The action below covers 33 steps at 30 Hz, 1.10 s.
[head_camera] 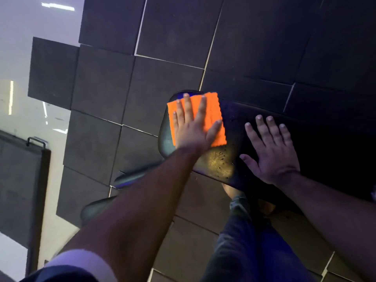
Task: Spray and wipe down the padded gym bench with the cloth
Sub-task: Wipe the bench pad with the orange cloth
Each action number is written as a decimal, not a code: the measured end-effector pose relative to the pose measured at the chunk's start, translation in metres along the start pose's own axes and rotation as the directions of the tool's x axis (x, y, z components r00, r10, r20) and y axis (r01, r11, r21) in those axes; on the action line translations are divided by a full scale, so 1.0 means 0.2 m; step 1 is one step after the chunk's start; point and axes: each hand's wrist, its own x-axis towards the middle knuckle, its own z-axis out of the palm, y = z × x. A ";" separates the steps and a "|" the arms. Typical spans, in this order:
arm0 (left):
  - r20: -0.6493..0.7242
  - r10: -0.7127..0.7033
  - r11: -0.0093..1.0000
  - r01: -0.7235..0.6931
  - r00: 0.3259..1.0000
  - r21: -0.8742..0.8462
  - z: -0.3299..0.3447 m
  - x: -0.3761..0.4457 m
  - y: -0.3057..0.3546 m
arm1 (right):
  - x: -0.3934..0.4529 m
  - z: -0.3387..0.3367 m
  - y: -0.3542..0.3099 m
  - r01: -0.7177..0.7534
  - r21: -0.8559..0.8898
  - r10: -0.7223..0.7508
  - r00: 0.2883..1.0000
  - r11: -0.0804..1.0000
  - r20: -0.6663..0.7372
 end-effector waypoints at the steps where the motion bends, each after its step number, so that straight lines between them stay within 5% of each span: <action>1: 0.036 0.108 0.993 -0.109 0.994 0.038 0.00 -0.05 -0.09 | 0.00 0.00 0.00 0.002 0.001 -0.002 1.000 1.000 -0.001; 4: 0.126 0.163 0.981 -0.175 0.979 0.086 -0.04 -0.08 -0.36 | 0.00 0.00 0.00 0.010 0.009 -0.010 1.000 1.000 0.001; 11: -0.048 -0.215 0.974 0.211 0.975 -0.085 0.00 0.11 -0.05 | 0.00 0.01 0.00 0.031 -0.009 -0.031 0.999 0.999 -0.033; 14: -0.059 0.001 1.000 -0.001 0.998 0.001 0.04 0.02 -0.04 | 0.00 0.00 0.00 0.035 -0.014 -0.036 0.998 0.999 -0.044; 16: -0.008 0.275 0.959 -0.273 0.961 0.079 0.06 -0.07 -0.15 | 0.00 -0.01 0.00 0.039 -0.004 -0.040 0.998 0.999 -0.055; 18: 0.063 0.405 0.903 -0.410 0.912 0.128 0.02 -0.10 -0.28 | 0.00 -0.01 0.00 0.043 0.002 -0.043 0.997 0.999 -0.067; 25: -0.004 0.158 0.981 -0.157 0.987 0.115 0.04 0.10 0.13 | -0.01 -0.02 -0.01 -0.002 0.018 0.005 0.988 1.000 -0.152; 27: 0.057 0.294 0.941 -0.299 0.954 0.157 0.04 0.04 0.13 | -0.04 -0.05 -0.02 -0.037 0.031 0.042 0.980 0.999 -0.194; 30: 0.200 0.555 0.769 -0.589 0.808 0.247 -0.03 0.01 -0.10 | -0.14 -0.10 -0.03 -0.108 0.074 0.124 0.957 0.991 -0.261; 33: 0.265 0.560 0.731 -0.619 0.785 0.288 -0.14 0.08 -0.22 | -0.35 -0.11 -0.05 -0.279 0.075 0.289 0.938 0.957 -0.193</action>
